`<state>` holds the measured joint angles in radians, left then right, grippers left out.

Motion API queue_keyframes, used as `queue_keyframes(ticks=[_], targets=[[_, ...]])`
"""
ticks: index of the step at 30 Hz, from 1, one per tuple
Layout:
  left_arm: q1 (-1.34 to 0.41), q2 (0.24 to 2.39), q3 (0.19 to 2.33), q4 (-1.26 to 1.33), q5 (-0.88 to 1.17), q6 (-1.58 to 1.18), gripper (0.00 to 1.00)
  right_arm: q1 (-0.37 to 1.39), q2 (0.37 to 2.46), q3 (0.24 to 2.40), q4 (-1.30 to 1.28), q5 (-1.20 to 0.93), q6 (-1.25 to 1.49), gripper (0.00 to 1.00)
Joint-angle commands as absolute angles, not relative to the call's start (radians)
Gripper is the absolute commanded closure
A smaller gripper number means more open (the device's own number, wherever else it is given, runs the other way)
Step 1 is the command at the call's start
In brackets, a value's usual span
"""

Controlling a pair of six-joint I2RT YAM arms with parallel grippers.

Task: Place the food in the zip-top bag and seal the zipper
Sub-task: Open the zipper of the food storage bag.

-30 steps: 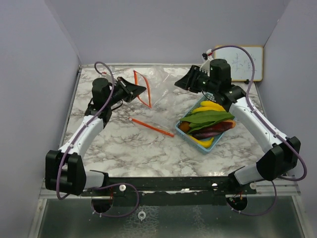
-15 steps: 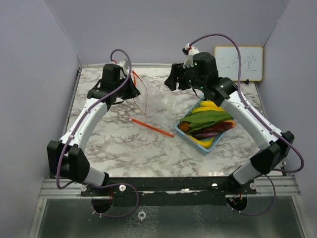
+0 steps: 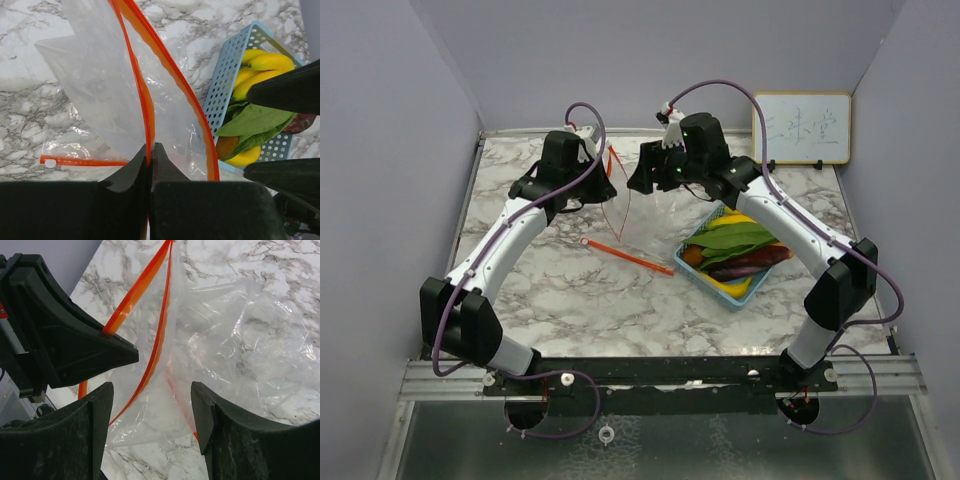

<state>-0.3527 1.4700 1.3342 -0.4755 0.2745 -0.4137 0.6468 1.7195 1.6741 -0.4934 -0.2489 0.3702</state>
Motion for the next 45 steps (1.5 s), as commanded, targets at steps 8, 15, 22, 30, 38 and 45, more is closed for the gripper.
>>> queue_keyframes(ticks=[8, 15, 22, 30, 38, 45], targets=[[-0.355, 1.394, 1.286, -0.353, 0.362, -0.454, 1.0, 0.657, 1.81, 1.72, -0.436, -0.239, 0.41, 0.39], [-0.356, 1.379, 1.269, -0.297, 0.422, -0.485, 1.0, 0.662, 1.854, 1.758, -0.457, -0.142, 0.423, 0.49], [-0.362, 1.418, 1.313, -0.385, 0.382, -0.432, 1.0, 0.664, 1.887, 1.808, -0.512, -0.038, 0.415, 0.9], [-0.361, 1.5, 1.569, -0.828, -0.583, -0.158, 1.0, 0.662, 1.764, 1.666, -0.575, 0.348, 0.396, 0.98], [-0.365, 1.549, 1.764, -0.865, -0.722, -0.018, 1.0, 0.66, 1.785, 1.49, -0.352, 0.029, 0.513, 0.98], [-0.404, 1.541, 1.591, -0.714, -0.347, -0.179, 1.0, 0.659, 1.886, 1.573, -0.411, 0.016, 0.564, 0.97]])
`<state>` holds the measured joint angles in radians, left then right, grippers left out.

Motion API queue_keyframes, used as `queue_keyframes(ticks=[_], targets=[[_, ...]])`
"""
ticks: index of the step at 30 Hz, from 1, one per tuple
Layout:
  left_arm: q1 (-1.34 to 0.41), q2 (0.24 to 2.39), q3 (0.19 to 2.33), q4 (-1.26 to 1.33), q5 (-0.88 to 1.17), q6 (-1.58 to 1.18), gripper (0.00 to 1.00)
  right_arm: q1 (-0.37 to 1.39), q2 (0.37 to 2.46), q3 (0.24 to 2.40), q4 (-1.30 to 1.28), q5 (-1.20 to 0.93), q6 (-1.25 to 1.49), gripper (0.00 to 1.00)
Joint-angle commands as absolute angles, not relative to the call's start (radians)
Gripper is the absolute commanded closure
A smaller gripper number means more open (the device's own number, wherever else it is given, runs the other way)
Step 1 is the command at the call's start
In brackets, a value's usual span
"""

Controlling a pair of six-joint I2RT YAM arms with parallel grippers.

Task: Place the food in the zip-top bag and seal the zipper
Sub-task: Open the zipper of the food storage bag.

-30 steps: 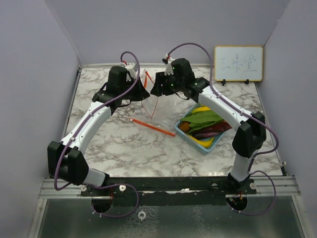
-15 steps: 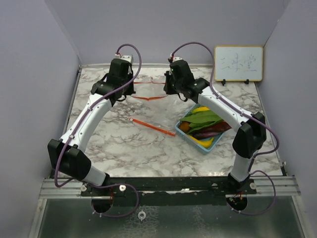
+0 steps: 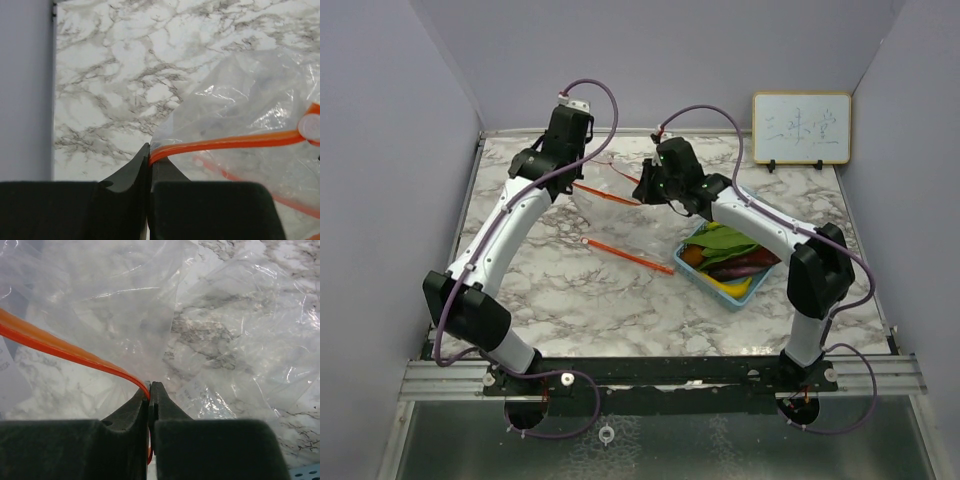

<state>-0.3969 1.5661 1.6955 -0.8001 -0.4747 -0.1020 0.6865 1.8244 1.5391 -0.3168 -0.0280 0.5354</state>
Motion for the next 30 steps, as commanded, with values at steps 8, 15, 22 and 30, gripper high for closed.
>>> queue_keyframes(ticks=[8, 15, 22, 30], targets=[[-0.481, 1.577, 1.428, -0.551, -0.179, -0.292, 1.0, 0.655, 1.846, 1.62, -0.51, 0.056, 0.468, 0.47], [-0.483, 1.623, 1.45, -0.533, -0.186, -0.267, 1.0, 0.652, 1.669, 1.609, -0.706, 0.21, 0.469, 0.2], [-0.485, 1.637, 1.437, -0.509, -0.142, -0.28, 1.0, 0.457, 1.546, 1.503, -1.02, 0.374, 0.634, 0.11], [-0.485, 1.636, 1.434, -0.51, -0.131, -0.273, 1.0, 0.133, 1.471, 1.404, -1.006, 0.314, 0.632, 0.13]])
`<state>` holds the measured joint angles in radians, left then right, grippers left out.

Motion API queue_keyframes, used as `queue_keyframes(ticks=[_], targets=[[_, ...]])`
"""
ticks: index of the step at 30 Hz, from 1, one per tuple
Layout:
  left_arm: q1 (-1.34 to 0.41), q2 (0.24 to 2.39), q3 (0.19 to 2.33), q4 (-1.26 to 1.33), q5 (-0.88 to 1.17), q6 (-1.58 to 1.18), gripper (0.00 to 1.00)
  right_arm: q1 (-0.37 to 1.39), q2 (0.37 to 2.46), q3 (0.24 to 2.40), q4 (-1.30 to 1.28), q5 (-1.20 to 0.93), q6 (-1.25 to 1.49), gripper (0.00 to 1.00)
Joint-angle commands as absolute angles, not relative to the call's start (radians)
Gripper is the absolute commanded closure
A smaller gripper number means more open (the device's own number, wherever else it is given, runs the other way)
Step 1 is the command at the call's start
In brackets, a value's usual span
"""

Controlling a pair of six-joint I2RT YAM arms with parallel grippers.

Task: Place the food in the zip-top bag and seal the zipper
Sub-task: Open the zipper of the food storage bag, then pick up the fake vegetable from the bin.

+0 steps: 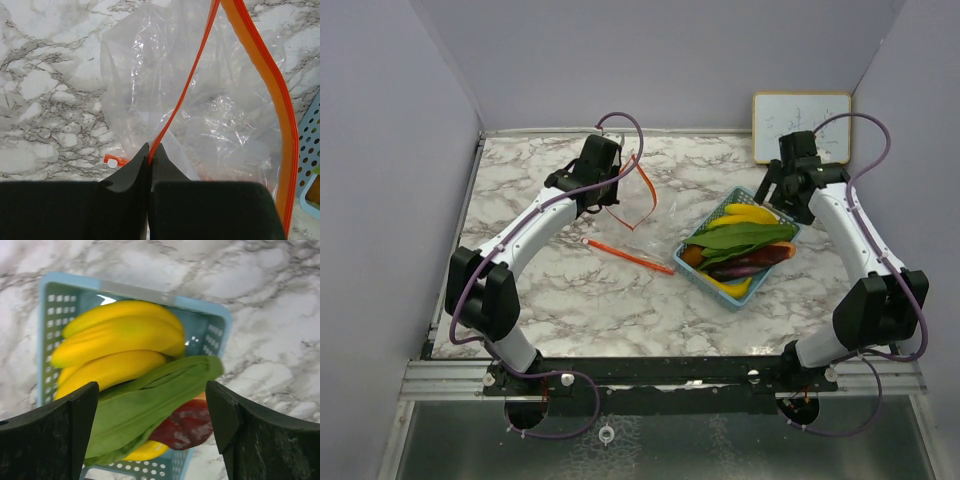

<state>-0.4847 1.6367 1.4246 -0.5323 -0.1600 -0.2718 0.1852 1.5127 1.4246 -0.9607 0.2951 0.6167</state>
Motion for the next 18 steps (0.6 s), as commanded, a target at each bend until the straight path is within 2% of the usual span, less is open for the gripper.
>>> queue_keyframes(ticks=[1, 18], targets=[[-0.485, 1.635, 1.433, -0.511, -0.131, -0.272, 1.0, 0.123, 1.478, 1.402, -1.003, 0.316, 0.631, 0.13], [-0.485, 1.602, 1.371, -0.501, -0.129, -0.283, 1.0, 0.06, 1.492, 1.293, -1.005, 0.208, 0.777, 0.16]])
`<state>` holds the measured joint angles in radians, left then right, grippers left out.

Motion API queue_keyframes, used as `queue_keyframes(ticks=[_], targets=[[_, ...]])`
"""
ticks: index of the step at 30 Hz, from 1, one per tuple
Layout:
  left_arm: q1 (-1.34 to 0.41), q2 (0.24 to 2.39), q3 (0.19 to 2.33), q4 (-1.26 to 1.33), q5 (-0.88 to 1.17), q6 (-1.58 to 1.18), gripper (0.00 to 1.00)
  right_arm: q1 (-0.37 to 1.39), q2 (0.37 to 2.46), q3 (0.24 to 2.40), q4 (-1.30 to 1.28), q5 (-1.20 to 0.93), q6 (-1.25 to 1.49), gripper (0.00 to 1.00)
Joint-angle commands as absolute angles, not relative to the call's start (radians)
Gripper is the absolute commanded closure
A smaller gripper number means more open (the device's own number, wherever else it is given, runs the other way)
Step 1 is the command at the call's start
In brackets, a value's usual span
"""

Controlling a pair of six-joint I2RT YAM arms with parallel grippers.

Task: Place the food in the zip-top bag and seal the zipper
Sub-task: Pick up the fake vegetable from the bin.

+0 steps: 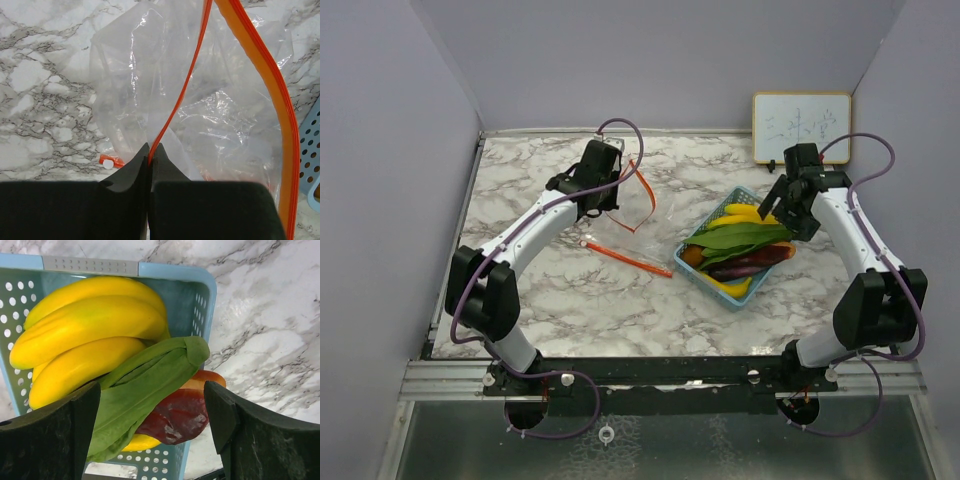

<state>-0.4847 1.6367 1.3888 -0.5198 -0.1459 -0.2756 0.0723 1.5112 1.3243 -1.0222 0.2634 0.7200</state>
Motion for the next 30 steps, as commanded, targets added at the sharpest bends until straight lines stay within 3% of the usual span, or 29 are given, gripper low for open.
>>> queue_keyframes(ticks=[1, 13, 21, 22, 25, 27, 30], targets=[[-0.485, 1.601, 1.369, -0.501, -0.129, -0.284, 1.0, 0.059, 1.494, 1.278, -0.986, 0.201, 0.785, 0.17], [-0.485, 1.569, 1.359, -0.501, -0.113, -0.283, 1.0, 0.051, 1.539, 1.182, -0.781, 0.26, 0.801, 0.25], [-0.485, 1.548, 1.332, -0.495, -0.105, -0.293, 1.0, 0.051, 1.558, 1.095, -0.686, 0.263, 0.789, 0.26], [-0.485, 1.546, 1.329, -0.494, -0.1, -0.296, 1.0, 0.05, 1.556, 1.091, -0.678, 0.266, 0.787, 0.34], [-0.485, 1.536, 1.323, -0.494, -0.094, -0.299, 1.0, 0.051, 1.54, 1.113, -0.706, 0.281, 0.778, 0.71], [-0.485, 1.531, 1.321, -0.497, -0.1, -0.298, 1.0, 0.05, 1.509, 1.141, -0.734, 0.289, 0.766, 0.79], [-0.485, 1.525, 1.318, -0.498, -0.109, -0.295, 1.0, 0.05, 1.442, 1.19, -0.765, 0.272, 0.735, 0.83]])
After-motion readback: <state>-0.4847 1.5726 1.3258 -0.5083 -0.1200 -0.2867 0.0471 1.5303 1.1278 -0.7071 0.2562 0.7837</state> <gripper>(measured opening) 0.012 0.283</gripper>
